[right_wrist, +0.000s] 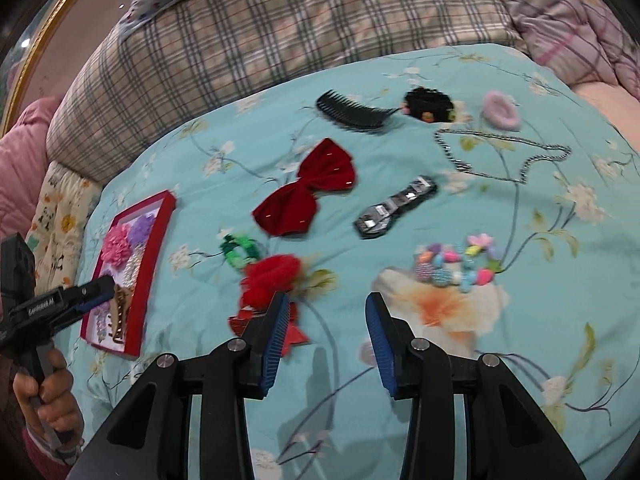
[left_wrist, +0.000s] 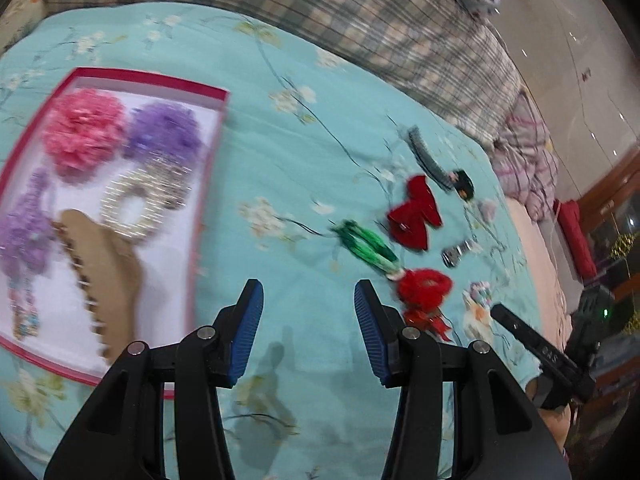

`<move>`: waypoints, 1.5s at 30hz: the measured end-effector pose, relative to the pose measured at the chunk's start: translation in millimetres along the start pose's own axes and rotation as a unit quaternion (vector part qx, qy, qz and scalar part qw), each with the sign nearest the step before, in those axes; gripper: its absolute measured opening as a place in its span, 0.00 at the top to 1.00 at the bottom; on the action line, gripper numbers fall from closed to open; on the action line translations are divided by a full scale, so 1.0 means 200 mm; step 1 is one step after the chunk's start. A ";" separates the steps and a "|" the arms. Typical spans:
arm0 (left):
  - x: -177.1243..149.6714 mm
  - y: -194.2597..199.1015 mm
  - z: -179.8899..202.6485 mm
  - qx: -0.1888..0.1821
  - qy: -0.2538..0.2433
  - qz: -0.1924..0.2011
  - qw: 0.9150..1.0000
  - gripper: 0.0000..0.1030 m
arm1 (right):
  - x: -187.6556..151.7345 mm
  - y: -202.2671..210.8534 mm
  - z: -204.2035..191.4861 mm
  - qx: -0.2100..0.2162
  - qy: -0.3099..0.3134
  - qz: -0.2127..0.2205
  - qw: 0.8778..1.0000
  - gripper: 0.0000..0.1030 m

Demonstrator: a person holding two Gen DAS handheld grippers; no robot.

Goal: Organize jewelry
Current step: 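Withdraw both tools from the box toward the remaining accessories, then grasp the red fluffy clip with the right tool while the left tool grasps the green braided band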

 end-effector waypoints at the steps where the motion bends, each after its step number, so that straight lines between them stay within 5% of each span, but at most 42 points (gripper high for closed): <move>1: 0.00 -0.02 0.04 -0.004 -0.006 -0.004 1.000 0.55 | 0.01 0.00 0.02 -0.002 -0.003 0.000 1.000 0.60; 8: 0.02 -0.13 0.16 -0.010 -0.024 -0.021 0.999 0.49 | 0.00 -0.04 0.02 0.016 -0.012 -0.015 1.000 0.58; 23: 0.10 -0.37 0.09 0.003 -0.015 -0.054 0.998 0.49 | 0.03 -0.37 -0.15 0.058 -0.026 -0.077 0.995 0.58; 26: 0.12 -0.43 0.10 -0.002 -0.015 -0.060 0.998 0.49 | 0.03 -0.42 -0.14 0.059 -0.025 -0.086 0.994 0.93; 36: 0.18 -0.67 0.21 -0.014 -0.027 -0.083 0.996 0.49 | 0.13 -0.26 -0.01 0.029 -0.024 -0.018 0.999 0.93; 37: 0.19 -0.69 0.23 -0.008 -0.033 -0.082 0.996 0.50 | 0.13 -0.26 0.01 0.028 -0.026 -0.017 0.999 0.93; 38: 0.19 -0.70 0.25 0.002 -0.045 -0.077 0.996 0.64 | 0.14 -0.25 0.02 0.028 -0.031 -0.015 0.999 0.93; 41: 0.18 -0.71 0.29 -0.001 -0.065 -0.074 0.995 0.87 | 0.15 -0.23 0.04 0.031 -0.037 -0.015 0.999 0.93; 45: 0.18 -0.66 0.30 0.002 -0.083 -0.065 0.994 0.91 | 0.15 -0.21 0.04 0.030 -0.037 -0.010 0.999 0.93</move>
Point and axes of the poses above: each gripper's, at about its wrist camera, not at the fingertips, and y roughly against the way its jaws point, z to its right, x to its top, the point moved 6 cm from there along -y, roughly the way its jaws point, and after that the axes turned 14 degrees about -y, right-handed, at the moved point
